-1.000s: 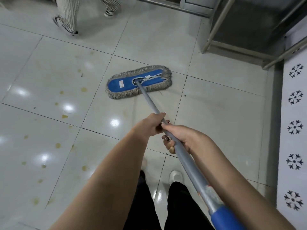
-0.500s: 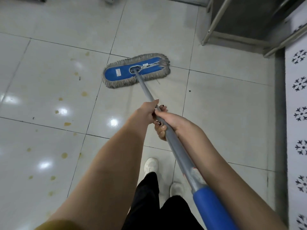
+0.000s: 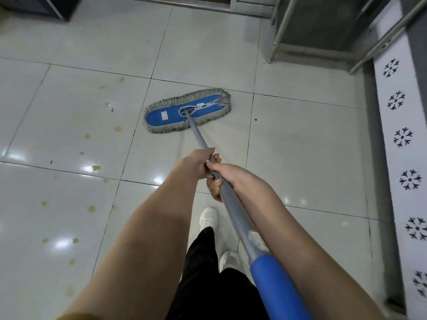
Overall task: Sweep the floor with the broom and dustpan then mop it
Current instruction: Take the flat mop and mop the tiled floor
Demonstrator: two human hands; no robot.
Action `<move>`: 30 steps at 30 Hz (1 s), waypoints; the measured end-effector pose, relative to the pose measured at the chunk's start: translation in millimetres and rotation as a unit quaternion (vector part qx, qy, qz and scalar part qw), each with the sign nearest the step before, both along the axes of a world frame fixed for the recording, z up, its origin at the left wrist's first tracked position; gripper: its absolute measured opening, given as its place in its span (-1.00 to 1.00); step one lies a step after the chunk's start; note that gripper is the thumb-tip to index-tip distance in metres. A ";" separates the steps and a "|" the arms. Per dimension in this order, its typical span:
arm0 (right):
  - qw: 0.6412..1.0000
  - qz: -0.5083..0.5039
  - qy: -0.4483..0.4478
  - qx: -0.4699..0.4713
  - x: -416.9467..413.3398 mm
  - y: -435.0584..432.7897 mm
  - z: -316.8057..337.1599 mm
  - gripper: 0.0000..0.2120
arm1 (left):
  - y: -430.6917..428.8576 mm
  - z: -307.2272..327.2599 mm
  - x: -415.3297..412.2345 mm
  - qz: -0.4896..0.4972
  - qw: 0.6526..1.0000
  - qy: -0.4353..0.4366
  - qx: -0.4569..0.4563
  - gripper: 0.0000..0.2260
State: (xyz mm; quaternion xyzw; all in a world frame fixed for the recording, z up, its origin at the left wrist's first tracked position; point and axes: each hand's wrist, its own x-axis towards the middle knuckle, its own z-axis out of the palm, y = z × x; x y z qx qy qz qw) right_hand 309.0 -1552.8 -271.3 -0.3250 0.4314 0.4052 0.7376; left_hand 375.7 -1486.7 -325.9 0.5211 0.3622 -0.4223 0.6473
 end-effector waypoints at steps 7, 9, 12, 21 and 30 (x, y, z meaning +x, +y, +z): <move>0.999 0.029 0.016 -0.002 -105.8 8.5 4.4 -0.63 | 11.2 0.5 -107.2 -0.022 1.000 -0.006 -0.003 -0.75; 0.999 0.039 0.019 -0.012 -132.2 13.3 4.5 -0.62 | 16.8 -0.6 -134.0 -0.027 1.000 -0.008 -0.005 -0.75; 0.998 0.047 0.016 -0.026 -167.3 27.0 5.2 -0.63 | 30.7 -0.2 -168.1 -0.027 1.000 -0.009 -0.002 -0.75; 0.998 0.029 0.027 -0.051 -266.3 92.9 4.3 -0.65 | 93.1 -1.5 -261.1 -0.083 0.996 -0.016 0.019 -0.77; 0.997 0.032 0.038 -0.065 -375.0 152.7 15.0 -0.67 | 153.3 8.7 -367.4 -0.122 0.992 -0.011 0.024 -0.78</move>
